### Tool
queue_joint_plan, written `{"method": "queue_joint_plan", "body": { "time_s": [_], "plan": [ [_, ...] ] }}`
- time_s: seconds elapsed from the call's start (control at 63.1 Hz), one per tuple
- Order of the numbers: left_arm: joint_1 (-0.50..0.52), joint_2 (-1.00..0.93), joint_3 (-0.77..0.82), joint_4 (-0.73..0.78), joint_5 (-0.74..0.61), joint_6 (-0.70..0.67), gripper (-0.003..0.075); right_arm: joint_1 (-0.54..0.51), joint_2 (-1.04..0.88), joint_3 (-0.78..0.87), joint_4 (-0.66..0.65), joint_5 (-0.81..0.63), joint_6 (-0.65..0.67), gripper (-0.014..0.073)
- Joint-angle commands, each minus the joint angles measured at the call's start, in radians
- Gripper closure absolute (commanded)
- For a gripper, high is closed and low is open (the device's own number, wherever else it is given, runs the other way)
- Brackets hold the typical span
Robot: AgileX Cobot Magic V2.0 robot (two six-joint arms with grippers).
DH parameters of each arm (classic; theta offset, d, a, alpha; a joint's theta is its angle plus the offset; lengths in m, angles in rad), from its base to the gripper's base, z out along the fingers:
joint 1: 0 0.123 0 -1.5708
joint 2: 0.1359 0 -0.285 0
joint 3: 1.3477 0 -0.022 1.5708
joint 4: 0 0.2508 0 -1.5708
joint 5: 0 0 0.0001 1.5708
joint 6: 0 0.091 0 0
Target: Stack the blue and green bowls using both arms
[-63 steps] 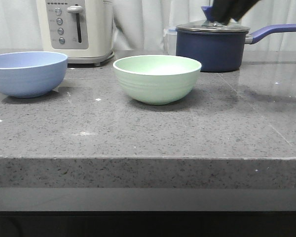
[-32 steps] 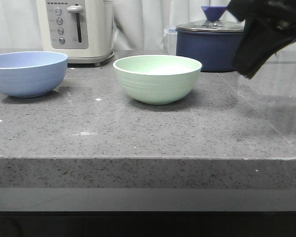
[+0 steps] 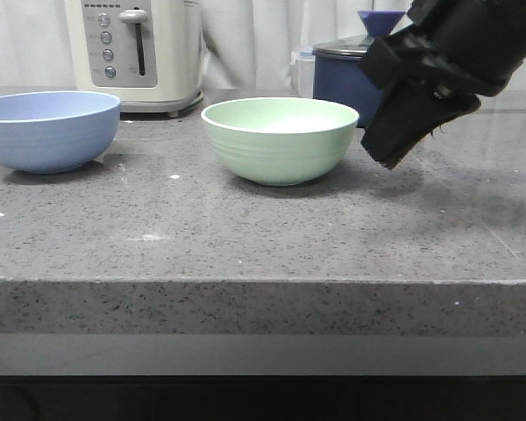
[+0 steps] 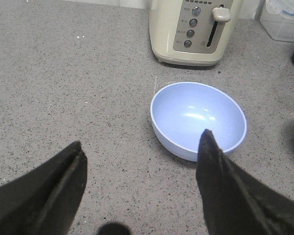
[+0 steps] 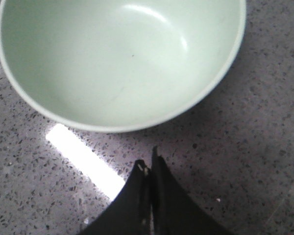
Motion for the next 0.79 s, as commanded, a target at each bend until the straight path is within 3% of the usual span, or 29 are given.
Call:
{"method": "queue_joint_plan", "body": {
  "time_s": [0.0, 0.777],
  "plan": [
    [0.000, 0.009, -0.025, -0.009, -0.078, -0.002, 0.0247, 0.000, -0.023, -0.029, 0.026, -0.066, -0.016, 0.0657],
    [0.000, 0.060, -0.049, -0.014, -0.043, 0.012, 0.0247, 0.000, -0.023, -0.029, 0.027, -0.083, -0.016, 0.0657]
  ]
}}
